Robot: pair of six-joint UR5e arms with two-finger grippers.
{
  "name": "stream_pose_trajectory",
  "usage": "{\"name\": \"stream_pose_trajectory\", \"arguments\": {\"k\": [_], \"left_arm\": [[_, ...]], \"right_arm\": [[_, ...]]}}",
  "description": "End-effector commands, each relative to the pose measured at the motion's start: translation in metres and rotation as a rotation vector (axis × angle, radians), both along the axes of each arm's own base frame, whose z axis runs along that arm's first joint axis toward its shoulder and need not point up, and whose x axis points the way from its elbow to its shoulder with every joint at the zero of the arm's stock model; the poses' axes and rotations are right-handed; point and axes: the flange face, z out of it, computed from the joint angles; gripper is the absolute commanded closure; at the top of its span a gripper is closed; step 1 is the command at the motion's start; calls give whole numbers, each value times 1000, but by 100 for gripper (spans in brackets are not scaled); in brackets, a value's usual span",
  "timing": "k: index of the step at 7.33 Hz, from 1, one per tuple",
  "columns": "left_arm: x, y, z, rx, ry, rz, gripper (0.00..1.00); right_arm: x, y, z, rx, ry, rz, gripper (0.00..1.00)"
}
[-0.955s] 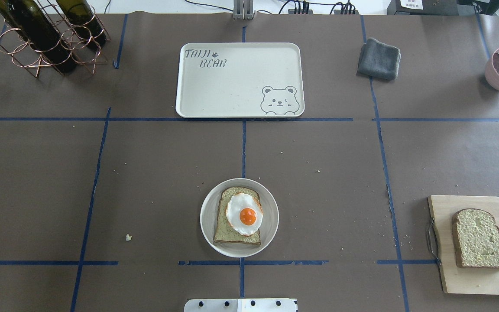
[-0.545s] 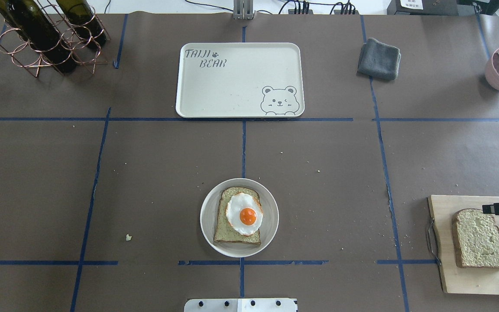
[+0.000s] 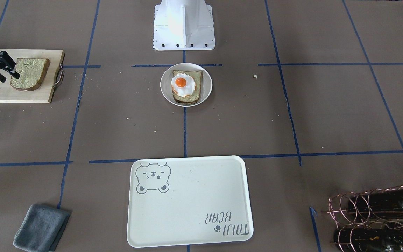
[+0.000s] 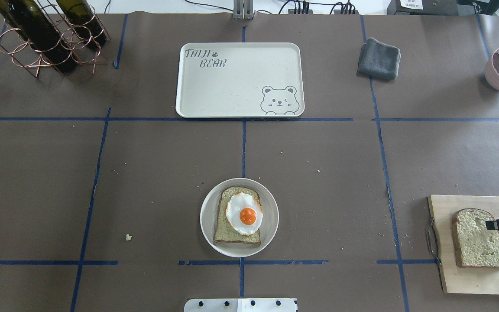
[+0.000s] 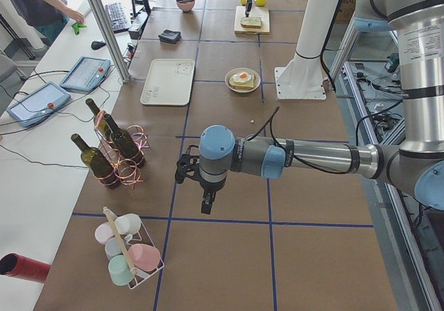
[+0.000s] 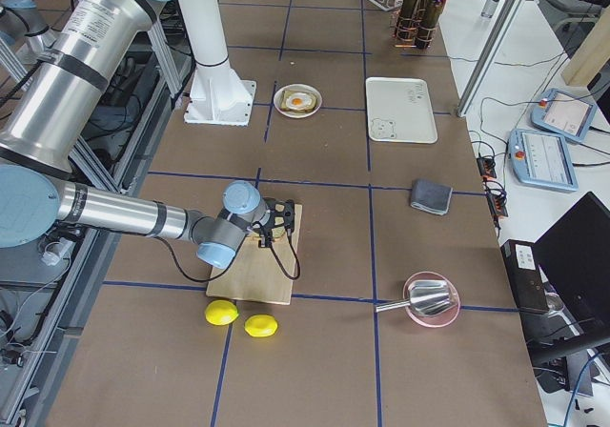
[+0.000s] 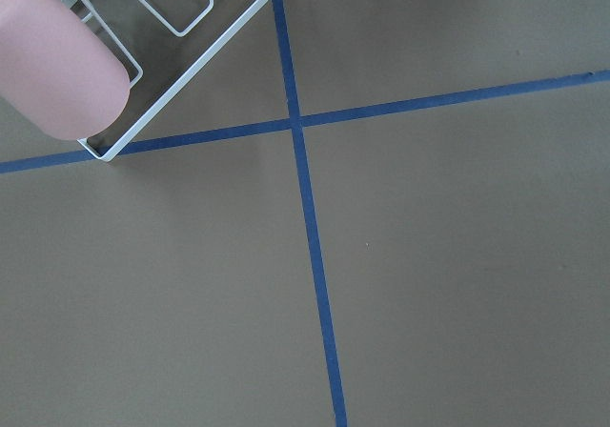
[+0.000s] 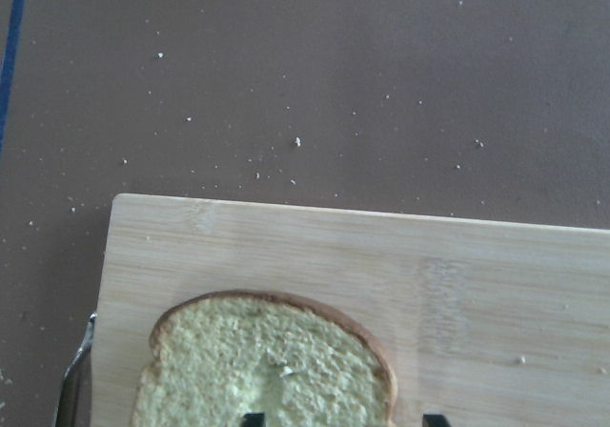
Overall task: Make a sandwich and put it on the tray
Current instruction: 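Lower the right gripper to the bread slice on the cutting board and grasp it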
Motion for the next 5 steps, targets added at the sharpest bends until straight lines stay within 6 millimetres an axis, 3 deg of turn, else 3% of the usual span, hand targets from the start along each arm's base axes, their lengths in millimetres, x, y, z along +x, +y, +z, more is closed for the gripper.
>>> {"name": "stream_pose_trajectory", "arguments": {"k": [1,5], "left_arm": [[0,0,0,0,0,0,0],[0,0,0,0,2,0,0]], "right_arm": [[-4,7,2,-4,5,-28,37],[-5,10,10,-9,21,-32,45]]}}
